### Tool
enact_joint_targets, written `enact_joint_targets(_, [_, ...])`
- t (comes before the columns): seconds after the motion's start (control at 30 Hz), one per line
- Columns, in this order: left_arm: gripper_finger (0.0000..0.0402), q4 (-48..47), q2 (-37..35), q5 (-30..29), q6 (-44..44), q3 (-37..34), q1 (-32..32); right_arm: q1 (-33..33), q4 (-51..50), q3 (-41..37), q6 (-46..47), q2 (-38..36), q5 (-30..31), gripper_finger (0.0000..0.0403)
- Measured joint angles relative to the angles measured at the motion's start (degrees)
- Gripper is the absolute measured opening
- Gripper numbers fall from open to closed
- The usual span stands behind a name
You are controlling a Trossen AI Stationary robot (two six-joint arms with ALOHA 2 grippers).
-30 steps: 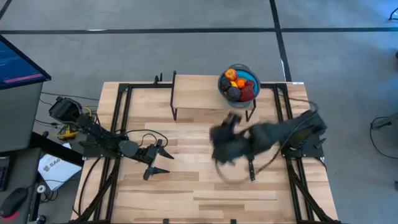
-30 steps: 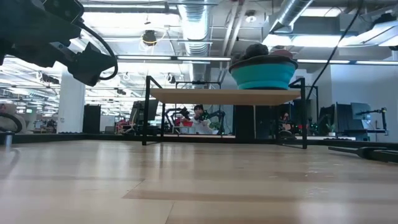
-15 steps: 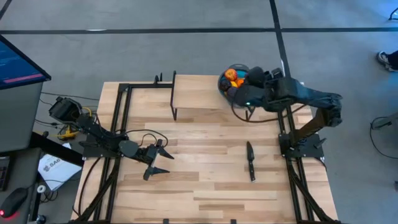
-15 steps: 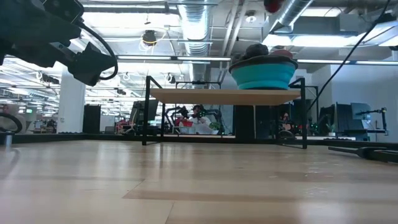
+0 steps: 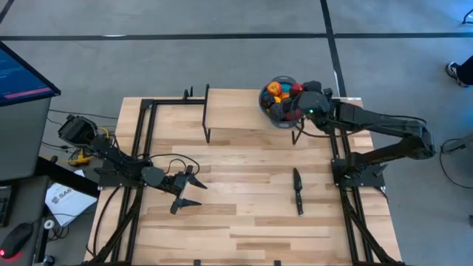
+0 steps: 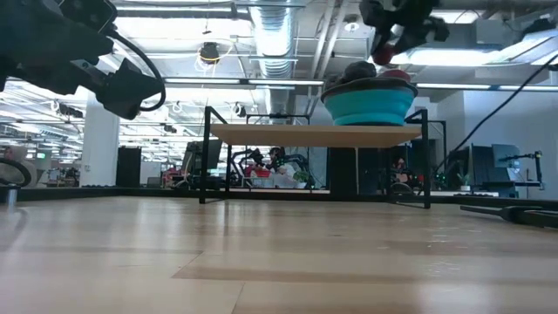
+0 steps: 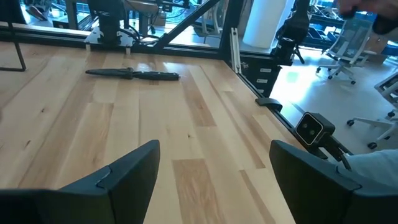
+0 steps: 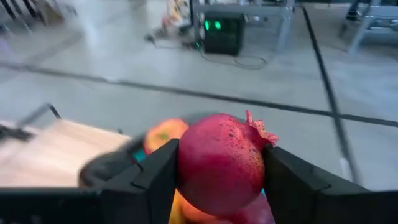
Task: Pick & Place Fruit
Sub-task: Put the pomegranate into the strainer bowl, then put the knife on the shelf to the left of the strainer bowl
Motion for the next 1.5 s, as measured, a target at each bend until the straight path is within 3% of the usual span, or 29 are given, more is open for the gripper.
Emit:
enact_joint_targets(0.2, [0.0296,0.0,0.0,0.0,-1.3,0.0,0.0,-0.7,9.4,-7.0,-1.4,-0.5,-2.1,0.0217])
enact_joint_targets(0.53, [0.0296,0.0,0.0,0.0,-1.4,0.0,0.0,-0.7,11.2,-7.1,-2.5,3.4,-2.4,0.0228])
enact_joint_targets(0.97, [0.0296,0.0,0.0,0.0,-1.4,0.0,0.0,1.8,12.2,-3.1,-8.7,1.3,-3.7,0.0300])
enact_joint_targets(1.1, [0.0296,0.0,0.0,0.0,-1.4,0.0,0.0,8.7,12.2,0.7,-13.2,0.9,-3.6,0.0301])
enact_joint_targets(1.23, [0.0296,0.0,0.0,0.0,-1.4,0.0,0.0,20.7,10.9,1.0,-13.6,2.2,-3.7,0.0301])
enact_joint_targets(1.33, [0.0296,0.0,0.0,0.0,-1.4,0.0,0.0,29.7,5.8,1.0,-5.9,5.0,-3.5,0.0301])
enact_joint_targets(1.5, [0.0296,0.0,0.0,0.0,-1.5,0.0,0.0,42.2,-5.5,1.0,15.9,12.1,-4.1,0.0301])
